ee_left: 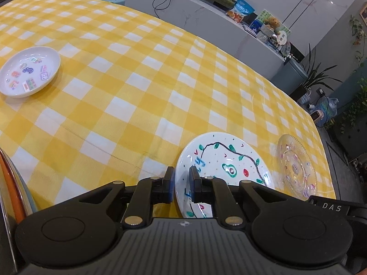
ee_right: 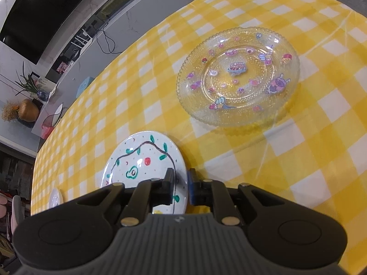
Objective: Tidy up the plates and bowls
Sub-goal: 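Lift the 'Fruity' plate with both grippers and carry it toward the bowl stack, then lower the 'Fruity' plate beside the bowl stack and open both grippers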
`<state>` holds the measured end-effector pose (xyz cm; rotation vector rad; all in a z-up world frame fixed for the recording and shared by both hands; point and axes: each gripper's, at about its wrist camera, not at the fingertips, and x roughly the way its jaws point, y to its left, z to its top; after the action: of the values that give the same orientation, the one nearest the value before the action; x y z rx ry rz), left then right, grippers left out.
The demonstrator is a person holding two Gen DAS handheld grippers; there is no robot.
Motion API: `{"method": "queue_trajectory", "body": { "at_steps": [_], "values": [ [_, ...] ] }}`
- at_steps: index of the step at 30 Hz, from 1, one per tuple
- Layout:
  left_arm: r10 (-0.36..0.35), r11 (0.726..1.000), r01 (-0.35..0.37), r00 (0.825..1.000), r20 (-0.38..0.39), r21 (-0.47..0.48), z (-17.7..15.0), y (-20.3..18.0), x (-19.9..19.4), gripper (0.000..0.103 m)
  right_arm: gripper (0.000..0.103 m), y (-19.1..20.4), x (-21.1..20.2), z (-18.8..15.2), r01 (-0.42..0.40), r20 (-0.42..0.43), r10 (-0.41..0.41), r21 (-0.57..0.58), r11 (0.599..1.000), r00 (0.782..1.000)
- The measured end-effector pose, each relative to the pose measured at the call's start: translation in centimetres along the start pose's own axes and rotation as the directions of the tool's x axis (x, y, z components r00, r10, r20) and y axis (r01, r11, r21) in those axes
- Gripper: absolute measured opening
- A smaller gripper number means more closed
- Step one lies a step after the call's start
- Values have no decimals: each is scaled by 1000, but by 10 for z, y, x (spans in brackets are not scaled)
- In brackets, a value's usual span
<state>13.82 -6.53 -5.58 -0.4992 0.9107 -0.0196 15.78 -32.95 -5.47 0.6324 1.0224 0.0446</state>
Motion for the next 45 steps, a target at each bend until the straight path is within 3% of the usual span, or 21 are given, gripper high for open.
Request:
{"method": "queue_trajectory", "body": {
  "at_steps": [4,10,13,17,23,32,39,45],
  "values": [
    [16,1000,-16,999,28,24,0,-3,1,22,24,8,-6,4,19,51,-15,-67,998,999],
    [15,998,-18,999,37,64,-1,-6,4,22,24,3,1,5,17,26,-16,-53,998,1000],
    [20,995,-24,999,39,96,-2,-10,5,21,19,4,6,4,-8,8,8,-45,999,1000],
    [36,992,-42,998,51,118,-4,-12,4,17,10,7,6,2,27,25,-25,-70,997,999],
    [35,989,-44,997,63,142,-9,-15,-5,16,6,8,-5,2,18,36,-15,-66,998,999],
    [9,992,-18,997,75,123,-20,-16,-30,16,5,-1,-32,-12,3,6,-3,-63,998,1000],
    [-8,987,-6,996,89,160,-39,-23,-52,16,6,-18,-58,-33,-8,-4,8,-8,1000,1000],
    [-19,987,5,996,84,162,-51,-20,-67,16,6,-14,-73,-45,31,-17,-31,-32,999,999]
  ]
}}
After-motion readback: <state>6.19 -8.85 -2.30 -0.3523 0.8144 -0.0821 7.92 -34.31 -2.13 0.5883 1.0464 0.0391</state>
